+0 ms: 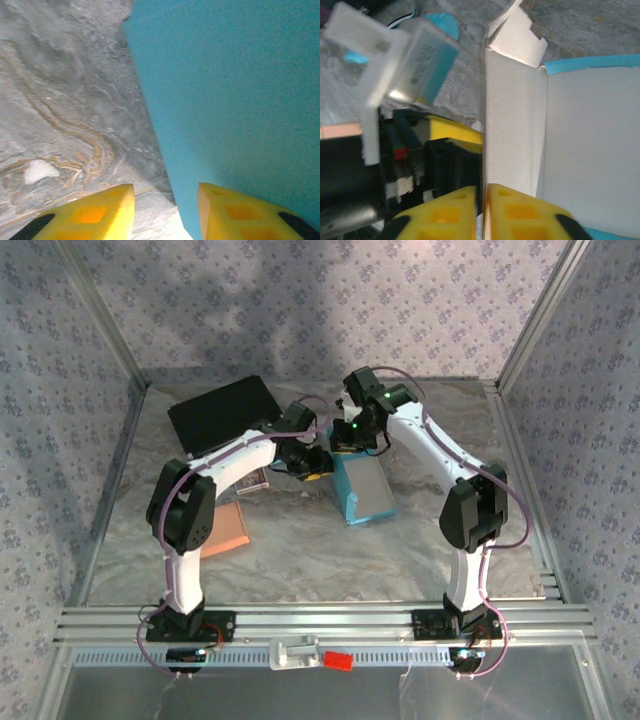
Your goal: Fold the paper box
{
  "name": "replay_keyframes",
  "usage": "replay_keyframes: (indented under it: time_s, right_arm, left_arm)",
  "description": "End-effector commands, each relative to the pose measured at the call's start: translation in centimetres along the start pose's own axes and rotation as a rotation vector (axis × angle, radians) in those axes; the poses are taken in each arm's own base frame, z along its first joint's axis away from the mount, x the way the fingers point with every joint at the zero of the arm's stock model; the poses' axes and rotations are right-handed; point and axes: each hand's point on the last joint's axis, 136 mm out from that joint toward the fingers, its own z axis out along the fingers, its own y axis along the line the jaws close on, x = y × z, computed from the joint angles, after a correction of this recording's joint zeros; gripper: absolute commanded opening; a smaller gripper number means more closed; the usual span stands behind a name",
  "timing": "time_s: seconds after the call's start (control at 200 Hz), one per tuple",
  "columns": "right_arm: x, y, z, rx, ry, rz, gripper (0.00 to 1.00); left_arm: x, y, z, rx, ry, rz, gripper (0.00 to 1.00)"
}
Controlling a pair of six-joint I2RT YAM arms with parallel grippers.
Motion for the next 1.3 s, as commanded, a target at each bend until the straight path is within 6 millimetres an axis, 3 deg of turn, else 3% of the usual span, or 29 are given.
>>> replay_keyframes:
  time_s: [0.0,0.12,0.245,0.505,0.65,0.795,0.879,1.034,1.174,1.294]
  right_arm:
    - [-1.6,-0.8,-1.7,0.064,-0.097,0.136,0.05]
    - [-3.3,-2.2,-4.3,0.119,-0.269,0.396,0.0]
    - [-3.5,-4.1,-6.5,0.176,-0.421,0.676,0.0]
    - [-2.4,-7.2,-7.8,0.201,-0.615,1.274,0.0]
    - [-1.9,-7.8,-7.7,0.271,-0.654,1.432,0.0]
    - [-2.5,-7.7,-6.4,0.268,-0.652,1.486,0.0]
    - [-2.8,-7.3,-5.3,0.252,-0.627,1.473,0.1]
    - [-3.1,-6.6,-3.8,0.23,-0.556,1.401,0.2]
    - [-3.6,-6.4,-5.5,0.234,-0.563,1.261,0.29]
    - [-5.4,-6.4,-9.3,0.233,-0.624,0.994,0.35]
  left_arm:
    - [-1.4,0.6,-4.7,-0.102,-0.106,0.04,0.4]
    - [-2.0,1.4,-9.0,-0.168,-0.211,0.067,0.41]
    - [-1.4,1.9,-12.0,-0.169,-0.248,0.085,0.42]
    - [2.0,3.0,-13.7,-0.138,-0.184,0.134,0.42]
    - [4.1,3.7,-13.8,-0.117,-0.12,0.159,0.41]
    - [5.5,4.4,-13.9,-0.102,-0.071,0.177,0.42]
    - [5.9,4.8,-13.9,-0.092,-0.054,0.185,0.41]
    - [5.9,4.9,-13.2,-0.08,-0.031,0.224,0.42]
    - [5.2,4.5,-12.3,-0.064,-0.013,0.267,0.42]
    - [4.3,4.1,-11.5,-0.061,-0.007,0.302,0.43]
